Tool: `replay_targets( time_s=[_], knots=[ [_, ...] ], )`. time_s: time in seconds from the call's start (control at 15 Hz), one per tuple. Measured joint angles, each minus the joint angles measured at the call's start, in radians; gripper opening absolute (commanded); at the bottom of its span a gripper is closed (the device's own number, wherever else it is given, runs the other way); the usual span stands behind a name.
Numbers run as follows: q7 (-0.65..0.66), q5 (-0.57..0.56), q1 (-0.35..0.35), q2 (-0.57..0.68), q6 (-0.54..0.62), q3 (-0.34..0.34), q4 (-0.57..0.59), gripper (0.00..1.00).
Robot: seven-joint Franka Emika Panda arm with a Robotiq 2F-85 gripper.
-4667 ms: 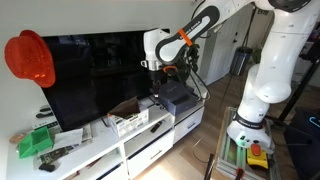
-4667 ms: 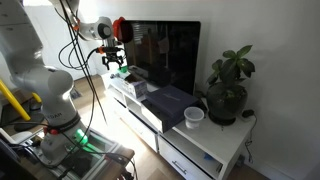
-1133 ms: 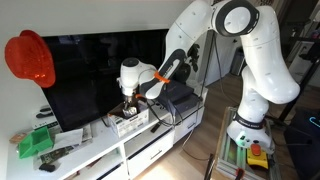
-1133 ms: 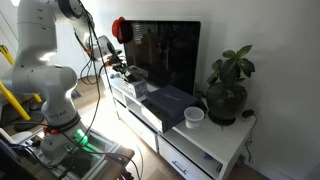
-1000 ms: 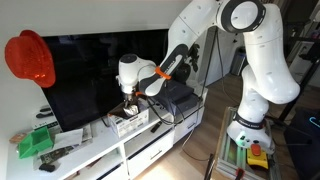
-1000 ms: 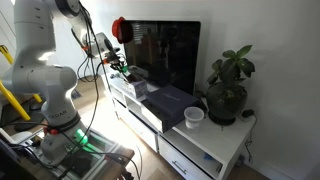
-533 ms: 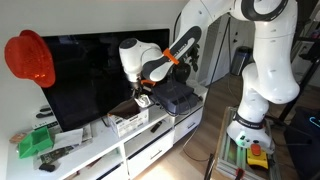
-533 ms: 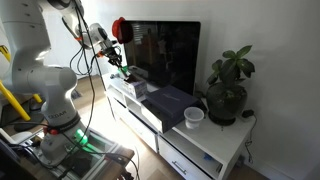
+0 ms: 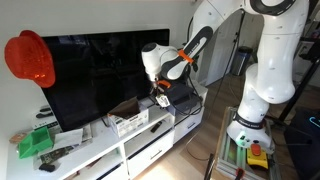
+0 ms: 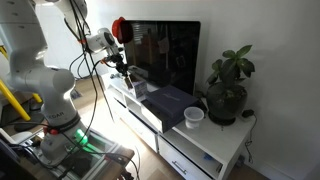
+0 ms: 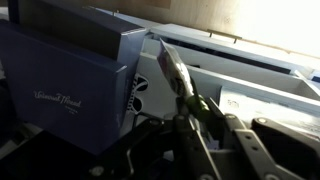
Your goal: Remove the sachet from the box and put it on the TV stand
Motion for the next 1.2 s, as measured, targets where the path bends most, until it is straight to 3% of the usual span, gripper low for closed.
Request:
replay_targets(
  time_s=[0.27,0.33,0.53,0.73,1.0,1.2],
  knots=[
    [0.018,0.000,-0.006,-0.010,0.011,0.009,-0.014,0.22],
    [0.020,0.000,-0.006,-0.011,0.011,0.011,-0.014,0.06],
    [0.026,0.000,-0.021,-0.006,0.006,0.021,-0.011,0.06],
    [0.053,0.015,-0.098,0.045,0.021,0.008,-0.008,0.06],
    [0.041,0.067,-0.204,0.139,0.166,-0.029,-0.008,0.06],
    [0.020,0.163,-0.234,0.198,0.307,-0.033,-0.008,0.06]
  ],
)
